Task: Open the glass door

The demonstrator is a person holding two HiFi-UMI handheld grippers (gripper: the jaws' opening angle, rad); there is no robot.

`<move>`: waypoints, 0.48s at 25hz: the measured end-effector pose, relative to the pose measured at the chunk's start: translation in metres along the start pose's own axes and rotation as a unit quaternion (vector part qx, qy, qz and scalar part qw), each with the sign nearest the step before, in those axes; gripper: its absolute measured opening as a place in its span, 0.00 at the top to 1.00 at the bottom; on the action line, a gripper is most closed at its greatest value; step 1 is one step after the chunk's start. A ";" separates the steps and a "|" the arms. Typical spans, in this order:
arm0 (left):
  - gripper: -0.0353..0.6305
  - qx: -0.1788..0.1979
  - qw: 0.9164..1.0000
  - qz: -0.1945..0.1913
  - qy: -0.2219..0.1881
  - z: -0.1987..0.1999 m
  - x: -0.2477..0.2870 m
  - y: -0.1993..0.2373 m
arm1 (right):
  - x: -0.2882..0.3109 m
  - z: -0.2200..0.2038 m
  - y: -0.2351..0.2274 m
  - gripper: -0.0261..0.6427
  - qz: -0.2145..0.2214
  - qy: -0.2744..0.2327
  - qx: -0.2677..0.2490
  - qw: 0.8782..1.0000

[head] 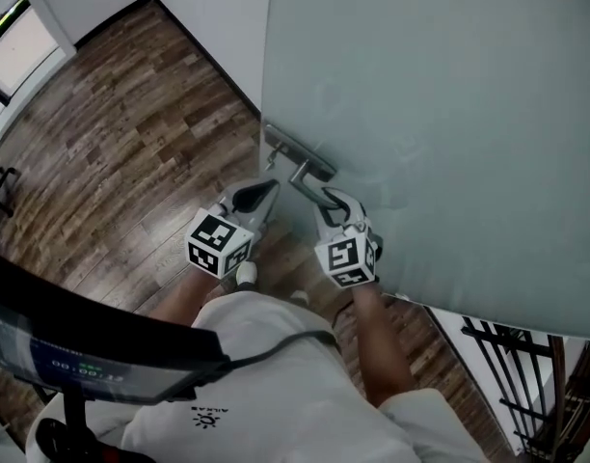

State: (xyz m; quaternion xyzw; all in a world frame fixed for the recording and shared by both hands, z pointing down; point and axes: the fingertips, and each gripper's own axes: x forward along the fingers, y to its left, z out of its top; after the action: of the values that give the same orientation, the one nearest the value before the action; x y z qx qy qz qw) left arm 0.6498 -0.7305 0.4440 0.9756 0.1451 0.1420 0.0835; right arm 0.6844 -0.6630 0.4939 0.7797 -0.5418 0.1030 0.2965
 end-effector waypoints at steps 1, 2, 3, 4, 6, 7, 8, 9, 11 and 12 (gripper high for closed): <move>0.94 0.003 1.000 -0.008 0.001 -0.003 -0.001 -0.003 | -0.002 -0.003 -0.001 0.83 -0.007 0.000 -0.001 1.000; 0.94 0.006 1.000 -0.015 0.002 -0.004 -0.001 -0.006 | -0.004 -0.006 -0.004 0.83 -0.013 0.000 -0.002 1.000; 0.94 0.010 1.000 -0.022 0.003 -0.005 -0.002 -0.007 | -0.005 -0.009 -0.006 0.83 -0.018 0.000 -0.003 1.000; 0.94 0.014 1.000 -0.028 0.005 -0.006 -0.002 -0.008 | -0.005 -0.011 -0.008 0.83 -0.024 0.000 -0.002 1.000; 0.94 0.022 0.999 -0.038 0.008 -0.008 -0.003 -0.009 | -0.005 -0.015 -0.011 0.83 -0.033 0.001 -0.001 0.999; 0.94 0.026 0.999 -0.042 0.010 -0.009 -0.003 -0.010 | -0.005 -0.017 -0.013 0.83 -0.037 0.001 0.000 0.999; 0.94 0.029 0.999 -0.045 0.011 -0.010 -0.002 -0.011 | -0.005 -0.019 -0.015 0.83 -0.040 0.001 0.002 0.999; 0.94 0.030 0.998 -0.046 0.011 -0.010 -0.001 -0.012 | -0.005 -0.021 -0.018 0.83 -0.043 0.001 0.004 0.999; 0.94 0.030 0.998 -0.045 0.011 -0.010 0.004 -0.011 | -0.004 -0.024 -0.025 0.84 -0.048 0.003 0.008 0.999; 0.94 0.028 0.999 -0.041 0.010 -0.009 0.008 -0.010 | -0.002 -0.026 -0.029 0.84 -0.051 0.005 0.011 0.999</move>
State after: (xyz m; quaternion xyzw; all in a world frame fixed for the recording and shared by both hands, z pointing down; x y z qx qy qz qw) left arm 0.6515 -0.7181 0.4524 0.9692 0.1900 0.1445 0.0605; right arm 0.7138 -0.6401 0.5035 0.8087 -0.4990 0.0973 0.2957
